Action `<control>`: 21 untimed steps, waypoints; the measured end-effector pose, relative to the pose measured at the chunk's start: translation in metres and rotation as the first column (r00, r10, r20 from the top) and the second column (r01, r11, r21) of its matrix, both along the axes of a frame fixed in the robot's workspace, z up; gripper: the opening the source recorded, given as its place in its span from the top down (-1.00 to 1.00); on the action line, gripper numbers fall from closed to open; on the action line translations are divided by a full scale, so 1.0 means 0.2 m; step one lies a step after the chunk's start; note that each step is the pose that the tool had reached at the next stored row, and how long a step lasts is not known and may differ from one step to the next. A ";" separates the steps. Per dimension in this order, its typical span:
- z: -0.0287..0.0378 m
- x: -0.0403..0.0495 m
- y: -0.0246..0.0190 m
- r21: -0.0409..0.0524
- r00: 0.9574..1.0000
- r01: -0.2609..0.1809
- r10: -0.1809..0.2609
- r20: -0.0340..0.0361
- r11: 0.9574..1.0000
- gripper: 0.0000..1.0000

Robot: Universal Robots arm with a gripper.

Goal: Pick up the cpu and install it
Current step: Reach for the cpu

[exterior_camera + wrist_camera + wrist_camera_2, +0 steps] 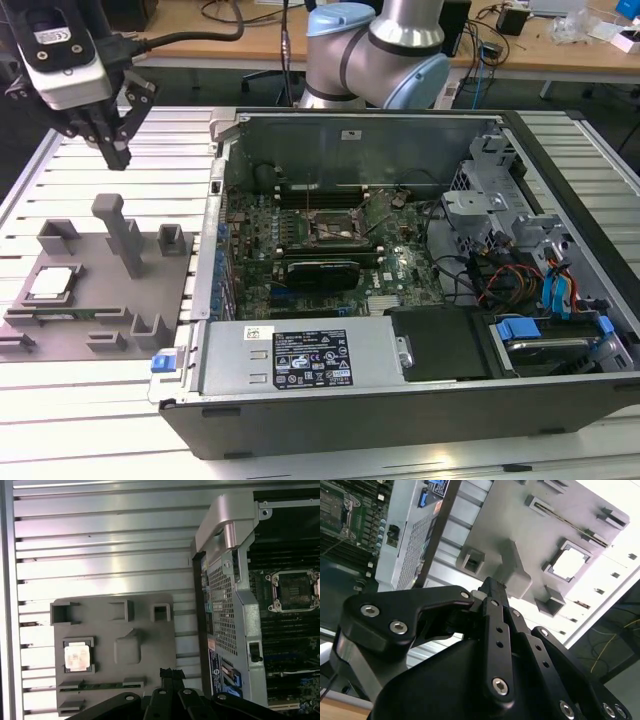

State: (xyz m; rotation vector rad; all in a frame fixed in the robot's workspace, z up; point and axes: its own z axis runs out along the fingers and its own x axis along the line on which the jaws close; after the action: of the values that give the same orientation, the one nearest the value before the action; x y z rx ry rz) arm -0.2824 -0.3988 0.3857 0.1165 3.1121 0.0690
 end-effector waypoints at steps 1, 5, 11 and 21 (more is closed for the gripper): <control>-0.001 -0.007 0.000 0.000 1.000 0.000 0.000 0.000 1.000 0.79; -0.004 -0.039 0.000 0.000 1.000 0.000 0.000 0.000 1.000 0.79; -0.006 -0.093 0.000 0.000 1.000 0.000 0.000 0.000 1.000 0.79; -0.031 -0.176 0.000 0.000 1.000 0.000 0.000 0.000 1.000 0.79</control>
State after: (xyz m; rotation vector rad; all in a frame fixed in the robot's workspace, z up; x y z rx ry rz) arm -0.3175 -0.3989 0.3796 0.1164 3.1120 0.0691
